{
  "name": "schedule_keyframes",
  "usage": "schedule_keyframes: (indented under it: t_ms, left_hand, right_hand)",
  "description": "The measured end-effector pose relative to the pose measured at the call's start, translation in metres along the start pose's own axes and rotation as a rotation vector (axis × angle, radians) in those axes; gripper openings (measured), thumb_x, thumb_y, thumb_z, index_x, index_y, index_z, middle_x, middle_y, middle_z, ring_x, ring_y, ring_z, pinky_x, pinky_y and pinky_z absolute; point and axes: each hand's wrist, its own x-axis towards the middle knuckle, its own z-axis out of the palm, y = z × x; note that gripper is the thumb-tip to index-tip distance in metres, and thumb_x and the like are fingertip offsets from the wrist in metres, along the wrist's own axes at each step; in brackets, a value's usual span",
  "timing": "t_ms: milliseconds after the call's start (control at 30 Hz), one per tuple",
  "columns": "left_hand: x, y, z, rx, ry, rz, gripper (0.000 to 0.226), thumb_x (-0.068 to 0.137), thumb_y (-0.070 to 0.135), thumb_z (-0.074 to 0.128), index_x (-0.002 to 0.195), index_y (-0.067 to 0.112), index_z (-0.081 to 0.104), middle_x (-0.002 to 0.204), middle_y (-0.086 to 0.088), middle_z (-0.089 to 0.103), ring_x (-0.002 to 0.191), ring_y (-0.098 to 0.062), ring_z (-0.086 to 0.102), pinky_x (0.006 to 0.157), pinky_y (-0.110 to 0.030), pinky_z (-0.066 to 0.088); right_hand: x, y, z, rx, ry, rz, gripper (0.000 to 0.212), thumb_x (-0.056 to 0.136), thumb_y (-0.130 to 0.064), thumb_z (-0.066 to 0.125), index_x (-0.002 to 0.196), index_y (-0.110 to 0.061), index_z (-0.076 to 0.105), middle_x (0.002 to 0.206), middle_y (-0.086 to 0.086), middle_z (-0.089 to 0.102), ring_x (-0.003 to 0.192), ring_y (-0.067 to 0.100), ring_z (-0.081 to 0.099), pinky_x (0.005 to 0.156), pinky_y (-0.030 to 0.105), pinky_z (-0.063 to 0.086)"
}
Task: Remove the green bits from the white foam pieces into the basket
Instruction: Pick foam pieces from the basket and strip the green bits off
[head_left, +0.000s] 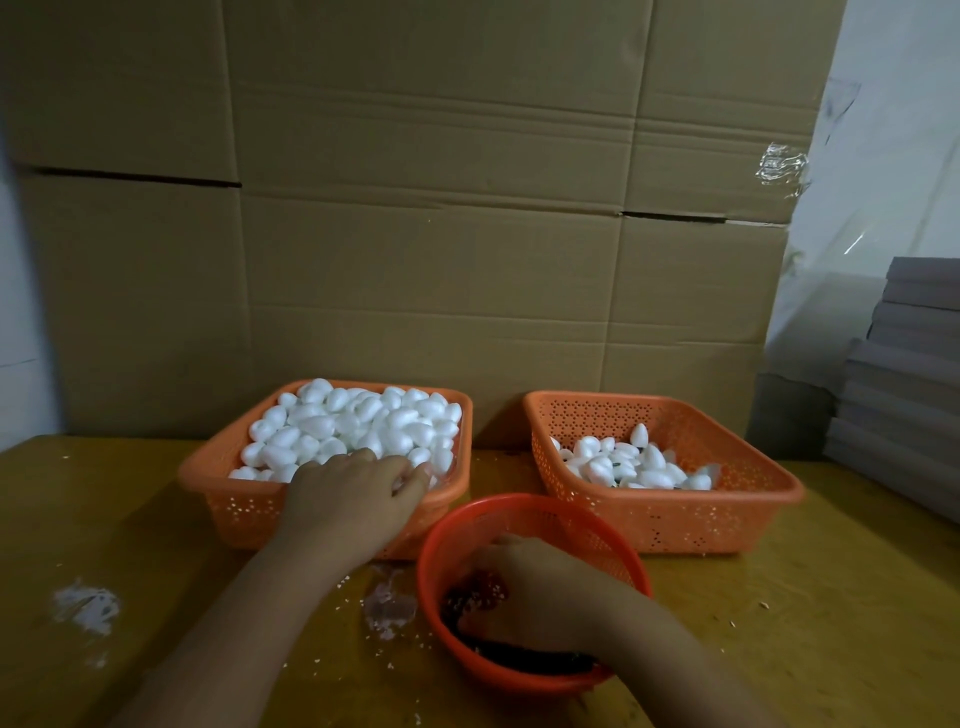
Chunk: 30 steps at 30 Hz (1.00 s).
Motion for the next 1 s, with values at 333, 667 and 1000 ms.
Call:
schedule_keyframes:
  t_ms: [333, 667, 1000]
  left_hand:
    - [-0.001, -0.001, -0.001, 0.240, -0.023, 0.096, 0.037, 0.104, 0.040, 0.021, 0.139, 0.039, 0.035, 0.128, 0.009, 0.059, 0.114, -0.022, 0.054, 0.090, -0.040, 0.036]
    - [0.004, -0.002, 0.004, -0.117, -0.019, -0.057, 0.048, 0.099, 0.053, 0.021, 0.093, 0.031, 0.064, 0.082, 0.011, 0.065, 0.070, -0.002, 0.048, 0.072, -0.029, 0.030]
    - [0.005, -0.008, -0.007, -0.649, -0.038, -0.065, 0.016, 0.094, 0.035, 0.057, 0.092, 0.050, 0.062, 0.100, 0.020, 0.065, 0.096, -0.003, 0.059, 0.091, -0.033, 0.048]
  right_hand:
    - [-0.002, -0.007, 0.000, 0.030, 0.011, -0.069, 0.040, 0.087, -0.037, 0.064, 0.126, -0.028, 0.062, 0.134, -0.003, 0.055, 0.124, 0.014, 0.048, 0.106, 0.034, 0.040]
    - [-0.004, -0.020, 0.002, 0.117, -0.038, -0.159, 0.033, 0.084, -0.036, 0.067, 0.116, -0.034, 0.066, 0.128, -0.013, 0.057, 0.117, 0.006, 0.050, 0.095, 0.019, 0.035]
    - [-0.005, -0.024, 0.003, 0.102, -0.013, -0.165, 0.031, 0.084, -0.034, 0.069, 0.115, -0.030, 0.068, 0.127, -0.008, 0.057, 0.117, 0.008, 0.050, 0.094, 0.019, 0.034]
